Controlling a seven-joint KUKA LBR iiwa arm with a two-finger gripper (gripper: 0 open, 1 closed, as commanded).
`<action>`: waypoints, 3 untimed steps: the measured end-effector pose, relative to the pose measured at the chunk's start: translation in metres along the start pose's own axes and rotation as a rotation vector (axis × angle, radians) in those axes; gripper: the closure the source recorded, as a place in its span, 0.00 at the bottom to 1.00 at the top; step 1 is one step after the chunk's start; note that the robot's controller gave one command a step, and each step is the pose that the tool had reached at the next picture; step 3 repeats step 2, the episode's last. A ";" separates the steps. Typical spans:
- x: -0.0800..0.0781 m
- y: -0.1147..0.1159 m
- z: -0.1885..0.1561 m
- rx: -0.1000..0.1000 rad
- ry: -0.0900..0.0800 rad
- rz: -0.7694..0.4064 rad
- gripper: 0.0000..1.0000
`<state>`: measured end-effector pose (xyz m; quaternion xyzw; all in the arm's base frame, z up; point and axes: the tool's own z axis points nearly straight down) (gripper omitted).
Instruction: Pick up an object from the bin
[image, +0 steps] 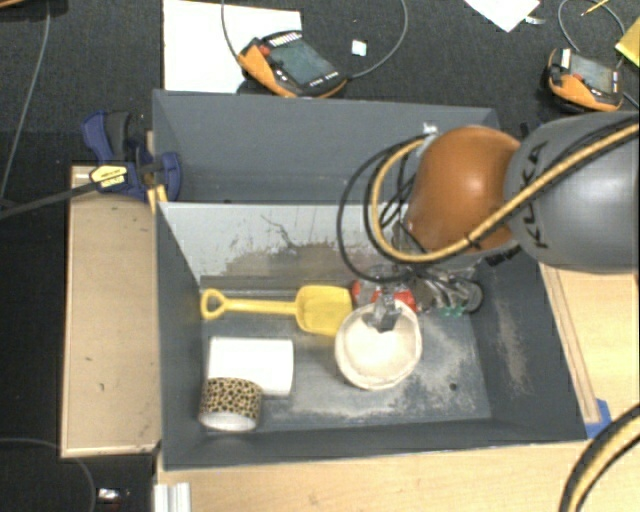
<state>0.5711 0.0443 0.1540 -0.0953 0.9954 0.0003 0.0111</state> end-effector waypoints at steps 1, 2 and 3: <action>-0.006 0.002 -0.100 0.000 0.000 -0.004 1.00; 0.001 0.009 -0.229 0.000 0.002 -0.028 1.00; 0.001 0.009 -0.229 0.000 0.002 -0.028 1.00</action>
Offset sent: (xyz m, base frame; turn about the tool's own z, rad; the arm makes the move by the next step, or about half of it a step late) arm -0.0170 0.0136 0.3160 -0.0487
